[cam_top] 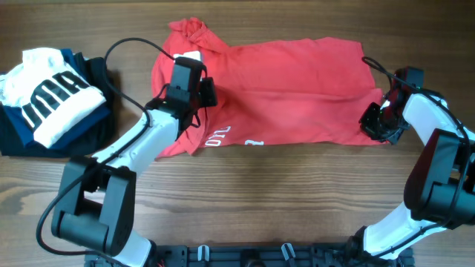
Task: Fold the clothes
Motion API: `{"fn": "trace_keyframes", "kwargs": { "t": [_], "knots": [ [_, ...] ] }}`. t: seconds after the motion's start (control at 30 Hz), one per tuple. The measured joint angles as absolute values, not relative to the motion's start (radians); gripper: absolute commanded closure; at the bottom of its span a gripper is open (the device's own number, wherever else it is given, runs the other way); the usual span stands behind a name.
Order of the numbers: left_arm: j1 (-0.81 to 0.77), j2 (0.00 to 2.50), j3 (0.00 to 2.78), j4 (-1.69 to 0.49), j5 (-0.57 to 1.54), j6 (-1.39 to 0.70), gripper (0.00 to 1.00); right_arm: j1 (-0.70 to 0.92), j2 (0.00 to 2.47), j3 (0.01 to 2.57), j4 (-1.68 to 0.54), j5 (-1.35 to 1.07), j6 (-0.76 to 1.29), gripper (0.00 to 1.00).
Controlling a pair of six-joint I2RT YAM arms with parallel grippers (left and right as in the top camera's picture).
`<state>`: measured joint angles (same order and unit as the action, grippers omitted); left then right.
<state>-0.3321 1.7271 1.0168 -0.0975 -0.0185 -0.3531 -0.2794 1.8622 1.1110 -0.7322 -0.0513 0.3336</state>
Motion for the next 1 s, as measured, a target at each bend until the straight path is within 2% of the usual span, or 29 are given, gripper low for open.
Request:
{"fn": "trace_keyframes", "kwargs": {
  "t": [0.07,0.1,0.13,0.17,0.3,0.33,0.57,0.73,0.83,1.0],
  "knots": [
    [-0.327,1.728,1.017,-0.101,-0.025,-0.353,0.96,-0.279,1.862,1.111,-0.732,-0.051,0.334,0.81],
    [-0.326,1.728,1.017,-0.1,-0.028,-0.353,0.92,-0.279,1.862,1.111,-0.732,-0.051,0.334,0.81],
    [-0.326,1.728,1.017,-0.1,-0.029,-0.353,0.8,-0.279,1.862,1.111,-0.732,-0.051,0.334,0.81],
    [-0.326,1.728,1.017,-0.1,-0.029,-0.352,0.73,-0.279,1.862,1.111,-0.732,-0.051,0.334,0.81],
    [-0.326,1.731,1.017,-0.104,-0.035,-0.351,0.54,-0.279,1.862,1.111,-0.732,-0.051,0.334,0.81],
    [-0.326,1.732,1.017,-0.11,-0.036,-0.348,0.51,-0.279,1.862,1.111,-0.732,-0.051,0.334,0.81],
    [-0.326,1.736,1.017,-0.181,-0.04,-0.352,0.49,-0.279,1.862,1.111,-0.733,-0.051,0.334,0.81],
    [-0.326,1.733,1.02,-0.405,-0.039,-0.353,0.56,-0.279,1.863,1.111,-0.733,-0.051,0.334,0.81],
    [-0.326,1.73,1.021,-0.545,-0.047,-0.353,0.56,-0.279,1.862,1.11,-0.733,-0.051,0.334,0.81],
    [-0.326,1.729,1.021,-0.582,-0.086,-0.353,0.55,-0.279,1.862,1.11,-0.733,-0.051,0.334,0.81]
  ]
}}
